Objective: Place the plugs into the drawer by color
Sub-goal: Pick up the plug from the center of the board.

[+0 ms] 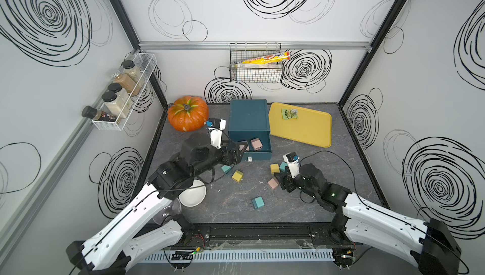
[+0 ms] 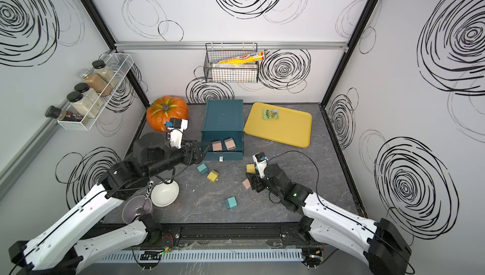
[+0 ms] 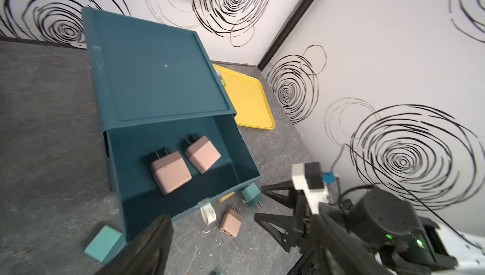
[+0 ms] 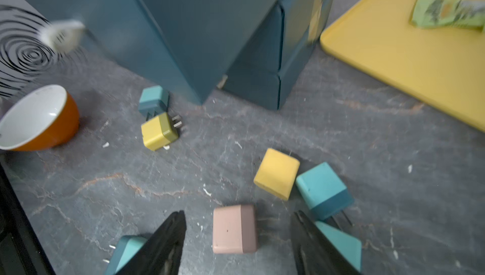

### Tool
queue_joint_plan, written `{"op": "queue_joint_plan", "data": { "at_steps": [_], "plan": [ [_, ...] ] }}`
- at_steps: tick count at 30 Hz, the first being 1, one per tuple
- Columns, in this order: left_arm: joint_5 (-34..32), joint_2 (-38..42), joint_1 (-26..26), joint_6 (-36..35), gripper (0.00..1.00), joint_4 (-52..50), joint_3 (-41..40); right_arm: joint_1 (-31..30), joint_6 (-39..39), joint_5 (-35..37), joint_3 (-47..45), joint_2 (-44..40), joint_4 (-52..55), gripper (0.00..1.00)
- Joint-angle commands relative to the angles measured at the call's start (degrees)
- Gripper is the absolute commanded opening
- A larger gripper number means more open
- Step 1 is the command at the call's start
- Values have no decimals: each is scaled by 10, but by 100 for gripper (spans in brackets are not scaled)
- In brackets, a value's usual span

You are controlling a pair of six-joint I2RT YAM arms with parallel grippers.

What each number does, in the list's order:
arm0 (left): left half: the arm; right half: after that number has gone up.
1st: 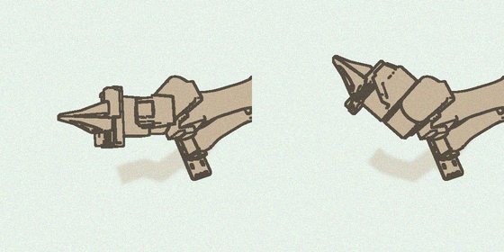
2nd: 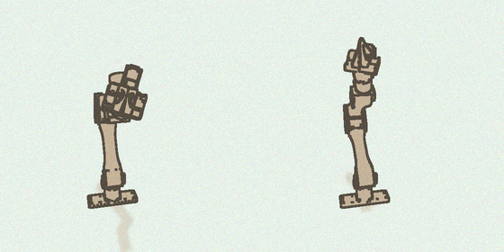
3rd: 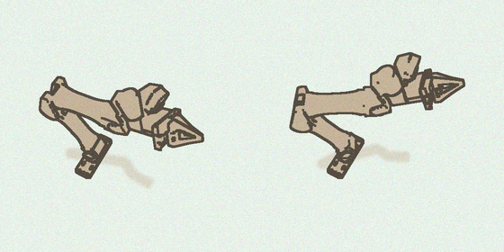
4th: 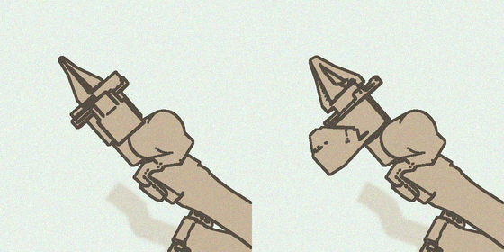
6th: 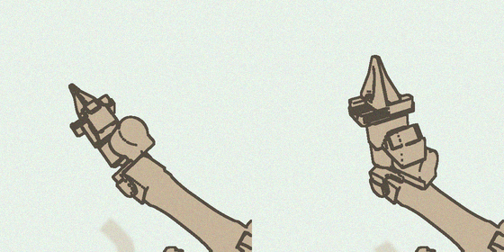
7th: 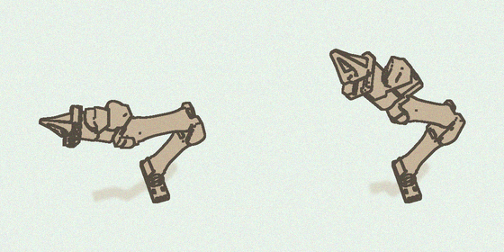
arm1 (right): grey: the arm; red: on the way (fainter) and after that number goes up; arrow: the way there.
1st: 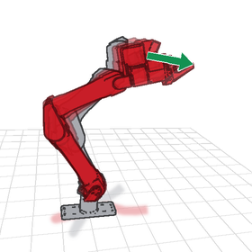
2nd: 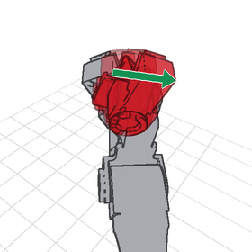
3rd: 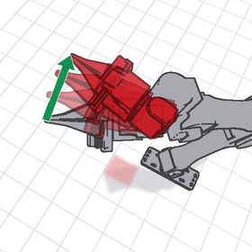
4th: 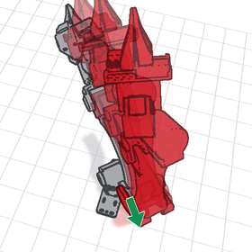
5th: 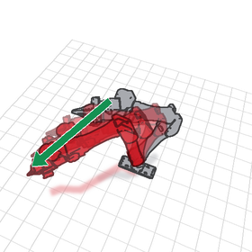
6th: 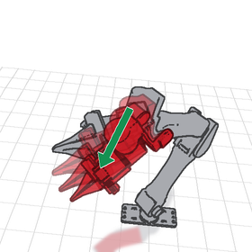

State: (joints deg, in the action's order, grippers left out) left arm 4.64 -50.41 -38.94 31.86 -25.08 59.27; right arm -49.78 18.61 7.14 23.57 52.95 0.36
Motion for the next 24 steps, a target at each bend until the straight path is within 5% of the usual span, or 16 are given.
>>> {"op": "queue_joint_plan", "data": {
  "at_steps": [1,12,16,24],
  "plan": [
    [53,18,0,14,85,107,-71,-1,18,-16,1,35,7,74],
    [55,166,-3,8,85,153,-218,-5,17,-69,13,153,-23,65],
    [81,187,-3,27,85,191,-265,-47,33,20,41,185,15,65],
    [94,183,-3,33,85,215,-300,-70,19,38,82,262,30,60]
  ]
}}
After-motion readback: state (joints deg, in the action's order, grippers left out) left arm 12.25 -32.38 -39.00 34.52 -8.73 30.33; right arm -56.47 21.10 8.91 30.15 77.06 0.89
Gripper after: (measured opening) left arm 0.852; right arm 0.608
